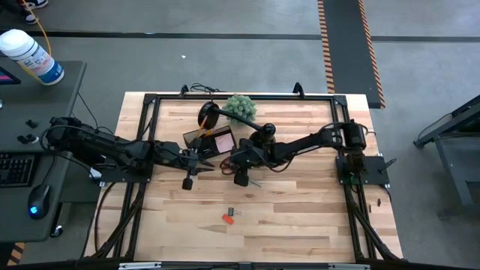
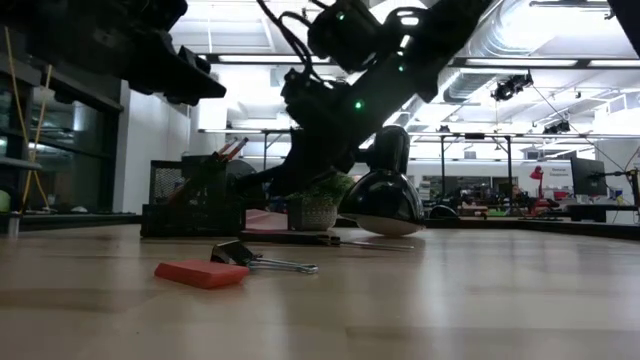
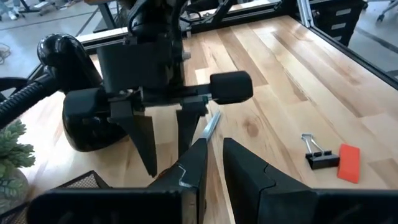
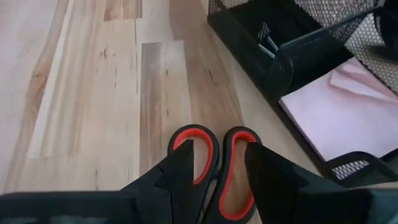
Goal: Pick and place office supplies into organizer
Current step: Put the black scissors into the black desk organizer
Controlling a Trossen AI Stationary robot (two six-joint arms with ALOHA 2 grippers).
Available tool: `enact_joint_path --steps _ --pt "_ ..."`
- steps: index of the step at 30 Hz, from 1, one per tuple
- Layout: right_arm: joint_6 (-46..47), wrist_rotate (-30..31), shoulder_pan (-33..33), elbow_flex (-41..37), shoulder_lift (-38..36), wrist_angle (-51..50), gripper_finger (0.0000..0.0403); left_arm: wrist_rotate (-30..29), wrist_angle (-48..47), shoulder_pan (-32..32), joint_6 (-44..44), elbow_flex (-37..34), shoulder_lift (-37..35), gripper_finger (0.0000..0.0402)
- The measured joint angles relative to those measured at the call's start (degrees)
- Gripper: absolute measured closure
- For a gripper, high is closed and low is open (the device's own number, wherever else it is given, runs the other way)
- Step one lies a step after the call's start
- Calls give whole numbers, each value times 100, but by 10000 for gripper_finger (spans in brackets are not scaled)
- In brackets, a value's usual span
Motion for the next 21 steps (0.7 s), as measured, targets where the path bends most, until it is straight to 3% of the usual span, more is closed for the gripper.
enact_joint_path --steps 11,21 --pt "34 109 -96 142 414 183 268 0 -23 0 2 0 0 360" --pt "158 297 -262 345 429 -474 268 0 -23 0 7 0 0 360"
